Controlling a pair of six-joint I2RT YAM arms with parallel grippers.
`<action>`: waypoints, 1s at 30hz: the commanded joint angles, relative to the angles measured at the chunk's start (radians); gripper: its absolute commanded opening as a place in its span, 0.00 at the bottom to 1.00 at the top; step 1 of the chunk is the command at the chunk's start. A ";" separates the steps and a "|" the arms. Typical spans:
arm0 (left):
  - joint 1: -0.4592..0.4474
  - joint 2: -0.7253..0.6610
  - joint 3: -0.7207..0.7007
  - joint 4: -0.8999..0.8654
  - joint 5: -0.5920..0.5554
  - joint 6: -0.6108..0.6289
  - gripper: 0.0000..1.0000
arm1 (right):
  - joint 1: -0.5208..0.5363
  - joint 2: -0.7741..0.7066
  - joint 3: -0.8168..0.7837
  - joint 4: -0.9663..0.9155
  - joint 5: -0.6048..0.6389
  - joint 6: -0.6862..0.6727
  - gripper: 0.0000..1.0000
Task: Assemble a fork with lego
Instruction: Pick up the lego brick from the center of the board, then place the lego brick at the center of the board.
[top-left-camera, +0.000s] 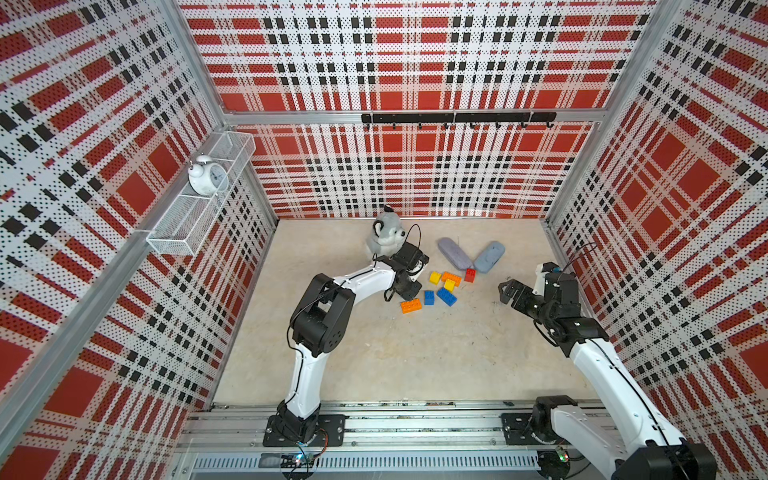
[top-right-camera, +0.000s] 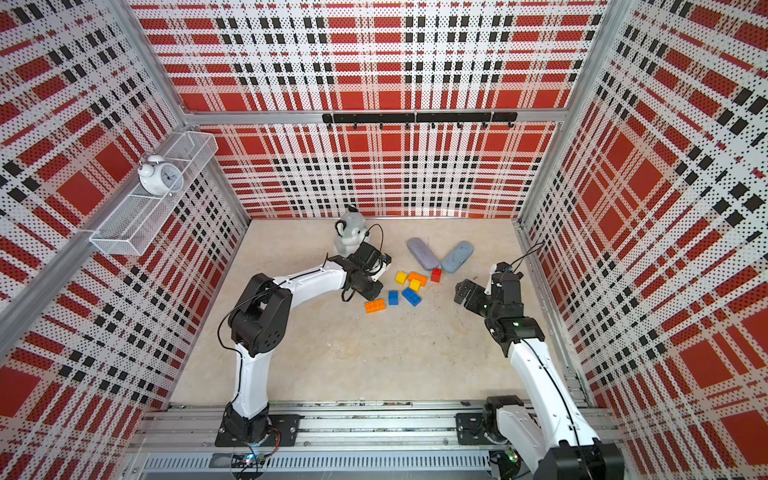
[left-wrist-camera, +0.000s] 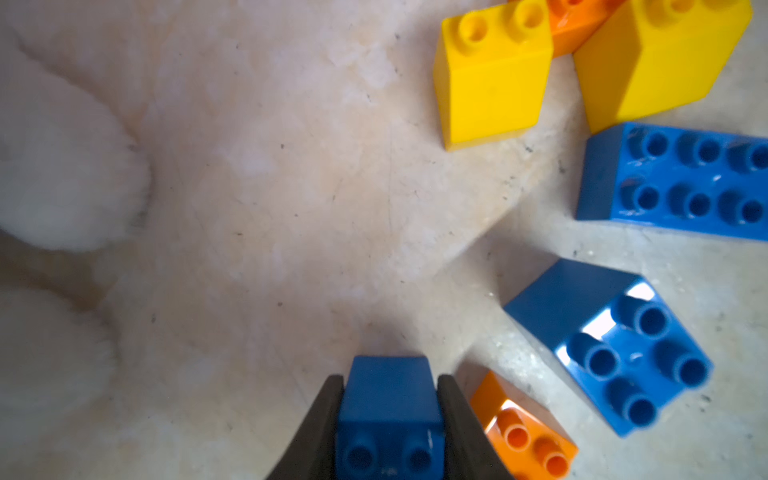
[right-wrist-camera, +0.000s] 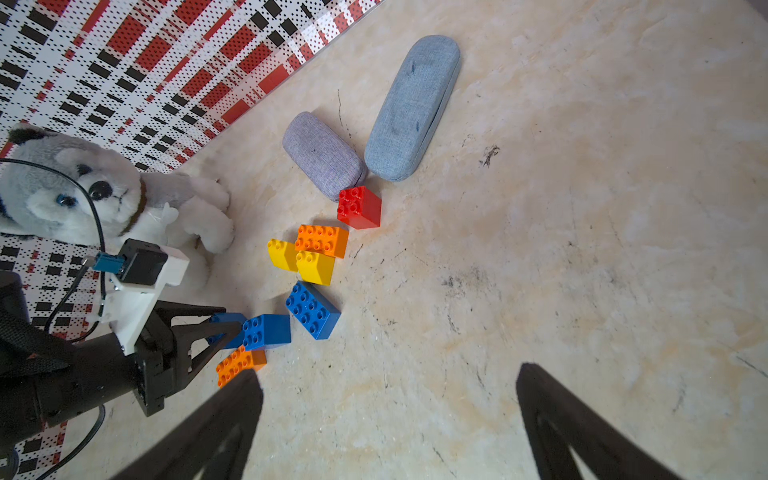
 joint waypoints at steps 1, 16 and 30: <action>-0.024 -0.069 0.004 -0.038 -0.002 0.011 0.29 | 0.010 -0.007 0.021 -0.012 0.013 -0.003 1.00; -0.212 -0.241 -0.182 0.019 0.023 -0.056 0.29 | 0.012 -0.009 0.014 -0.012 0.024 0.014 1.00; -0.261 -0.105 -0.119 0.077 0.031 -0.051 0.32 | 0.014 -0.009 0.016 -0.033 0.038 0.010 1.00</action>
